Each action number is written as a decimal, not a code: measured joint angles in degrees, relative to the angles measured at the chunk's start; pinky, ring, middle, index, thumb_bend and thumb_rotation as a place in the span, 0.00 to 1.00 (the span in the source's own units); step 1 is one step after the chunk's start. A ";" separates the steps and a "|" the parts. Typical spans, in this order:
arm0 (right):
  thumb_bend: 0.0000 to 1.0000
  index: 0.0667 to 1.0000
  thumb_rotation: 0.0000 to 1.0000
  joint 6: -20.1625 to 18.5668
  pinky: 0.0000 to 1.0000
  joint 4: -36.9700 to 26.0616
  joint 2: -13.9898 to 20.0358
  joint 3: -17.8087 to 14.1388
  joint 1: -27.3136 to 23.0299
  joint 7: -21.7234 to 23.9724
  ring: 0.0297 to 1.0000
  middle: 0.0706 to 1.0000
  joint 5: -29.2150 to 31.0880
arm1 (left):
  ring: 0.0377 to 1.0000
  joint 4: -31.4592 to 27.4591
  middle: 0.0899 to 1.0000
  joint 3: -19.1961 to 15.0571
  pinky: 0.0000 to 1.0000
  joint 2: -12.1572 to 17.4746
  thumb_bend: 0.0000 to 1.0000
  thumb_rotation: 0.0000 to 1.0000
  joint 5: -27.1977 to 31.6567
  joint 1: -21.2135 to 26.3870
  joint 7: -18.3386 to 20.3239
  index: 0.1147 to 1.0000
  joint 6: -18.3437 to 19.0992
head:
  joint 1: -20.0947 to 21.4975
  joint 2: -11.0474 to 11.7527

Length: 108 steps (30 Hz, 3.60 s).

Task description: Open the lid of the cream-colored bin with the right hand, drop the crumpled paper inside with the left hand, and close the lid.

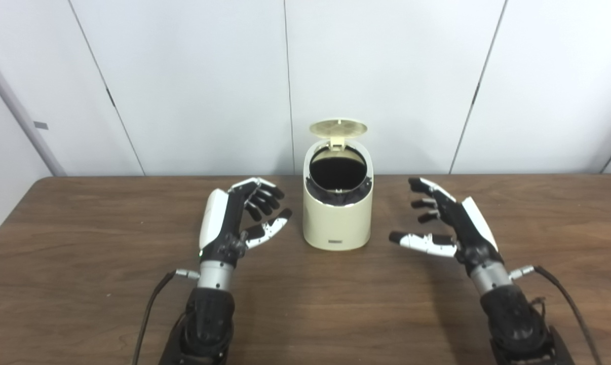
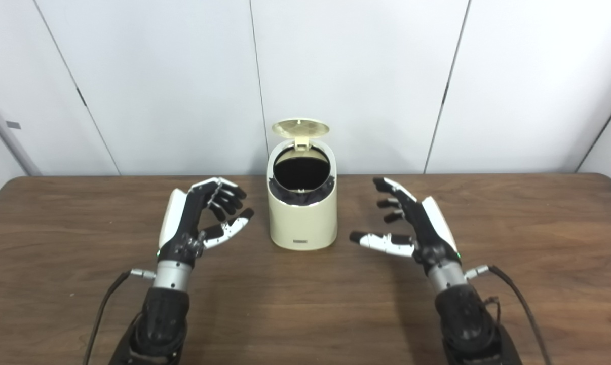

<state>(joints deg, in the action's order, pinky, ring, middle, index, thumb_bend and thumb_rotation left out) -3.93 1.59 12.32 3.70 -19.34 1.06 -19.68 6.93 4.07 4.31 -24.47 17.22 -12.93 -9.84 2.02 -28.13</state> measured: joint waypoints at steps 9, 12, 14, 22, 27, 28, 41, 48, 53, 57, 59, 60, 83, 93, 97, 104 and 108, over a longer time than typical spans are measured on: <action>0.67 0.85 0.37 -0.02 0.68 -0.04 3.06 -0.02 -3.21 2.38 0.79 0.86 1.03 | 0.60 0.75 0.65 -0.75 0.49 -1.31 0.68 0.00 6.62 -4.01 2.64 0.69 0.97 | 0.17 1.93; 0.67 0.87 0.39 -0.01 0.68 -0.08 3.76 0.62 -4.59 3.40 0.79 0.87 0.73 | 0.60 0.84 0.66 -0.97 0.49 -1.31 0.69 0.00 7.24 -4.03 2.68 0.69 0.95 | 0.26 2.99; 0.69 0.87 0.40 0.00 0.67 -0.05 4.61 1.09 -5.61 3.77 0.79 0.87 0.23 | 0.62 0.90 0.66 -0.96 0.51 -1.33 0.69 0.00 7.39 -4.03 2.69 0.69 0.86 | 0.35 3.51; 0.71 0.87 0.42 -0.23 0.69 -1.17 6.80 2.50 -9.49 6.67 0.82 0.88 -0.80 | 0.62 1.34 0.66 -1.01 0.51 -1.31 0.70 0.01 7.36 -3.94 2.54 0.70 0.45 | 0.61 4.22; 0.73 0.87 0.40 -0.28 0.70 -1.31 6.80 3.70 -12.57 8.07 0.82 0.89 -1.97 | 0.62 2.34 0.66 -1.05 0.51 -1.52 0.71 0.01 7.78 -3.55 2.54 0.69 -0.17 | 0.61 4.39; 0.73 0.88 0.41 -0.42 0.70 -1.34 6.81 3.91 -13.17 8.33 0.82 0.89 -2.33 | 0.62 2.40 0.66 -1.04 0.50 -1.58 0.71 0.02 7.84 -3.52 2.54 0.69 -0.17 | 0.61 4.39; 0.73 0.90 0.49 -2.55 0.72 -1.46 7.05 7.63 -17.34 12.83 0.85 0.89 -7.62 | 0.61 2.65 0.66 -1.03 0.50 -1.60 0.73 0.00 8.29 -3.30 2.53 0.69 -0.17 | 0.61 4.13; 0.72 0.89 0.50 -3.30 0.73 -2.93 6.55 9.58 -19.78 14.66 0.85 0.88 -10.10 | 0.61 2.82 0.66 -0.96 0.50 -1.57 0.73 0.00 8.63 -3.21 2.72 0.69 -0.17 | 0.70 3.96; 0.73 0.88 0.51 -2.09 0.73 -1.99 6.38 11.08 -21.40 15.41 0.86 0.89 -10.26 | 0.60 2.82 0.66 -0.89 0.49 -1.59 0.73 0.00 8.63 -3.16 2.74 0.69 -0.17 | 0.61 3.60; 0.73 0.88 0.50 -2.03 0.74 -1.56 6.40 11.95 -22.00 16.26 0.87 0.90 -10.91 | 0.61 2.81 0.66 -0.89 0.50 -1.60 0.73 0.00 8.64 -3.16 2.75 0.69 -0.17 | 0.61 3.34; 0.72 0.88 0.49 -2.04 0.75 -1.60 6.44 12.22 -22.12 16.65 0.88 0.90 -11.14 | 0.61 2.81 0.67 -0.89 0.50 -1.60 0.73 0.00 8.63 -3.16 2.75 0.69 -0.17 | 0.44 3.17; 0.72 0.87 0.48 -2.05 0.76 -1.70 6.50 12.46 -22.20 16.84 0.88 0.90 -11.35 | 0.61 2.80 0.66 -0.89 0.50 -1.60 0.73 0.00 8.63 -3.17 2.75 0.69 -0.15 | 0.44 3.08; 0.72 0.61 0.43 0.57 0.70 -7.53 12.15 14.00 -22.78 25.75 0.78 0.67 -12.97 | 0.61 2.37 0.66 -0.85 0.51 -1.63 0.72 0.00 8.60 -3.28 3.28 0.68 1.90 | 0.35 0.44; 0.72 0.60 0.46 0.56 0.71 -7.84 12.57 13.79 -22.45 26.92 0.79 0.65 -13.15 | 0.61 2.17 0.65 -0.93 0.50 -1.64 0.72 0.00 8.49 -3.36 3.71 0.68 2.11 | 0.26 -0.44; 0.71 0.61 0.46 1.11 0.70 -7.82 12.58 13.79 -22.35 26.90 0.78 0.65 -13.33 | 0.60 2.11 0.65 -0.92 0.50 -1.64 0.73 0.00 8.14 -3.38 3.71 0.68 2.11 | 0.09 -0.70; 0.71 0.64 0.43 1.00 0.74 -7.03 11.64 14.12 -22.24 26.88 0.82 0.67 -14.65 | 0.60 2.09 0.65 -0.97 0.50 -1.69 0.73 0.00 8.20 -3.41 3.73 0.68 2.14 | -0.18 -0.97; 0.71 0.66 0.40 0.08 0.77 -5.95 9.92 14.74 -22.25 26.90 0.83 0.69 -15.82 | 0.61 2.09 0.65 -0.96 0.50 -1.81 0.73 0.00 8.18 -3.42 3.73 0.68 2.22 | -0.35 -1.14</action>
<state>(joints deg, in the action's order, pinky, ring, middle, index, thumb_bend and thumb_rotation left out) -3.85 -4.36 22.25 18.44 -41.59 27.97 -35.50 9.02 3.11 2.51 -16.30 13.80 -9.20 -7.62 1.67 -29.27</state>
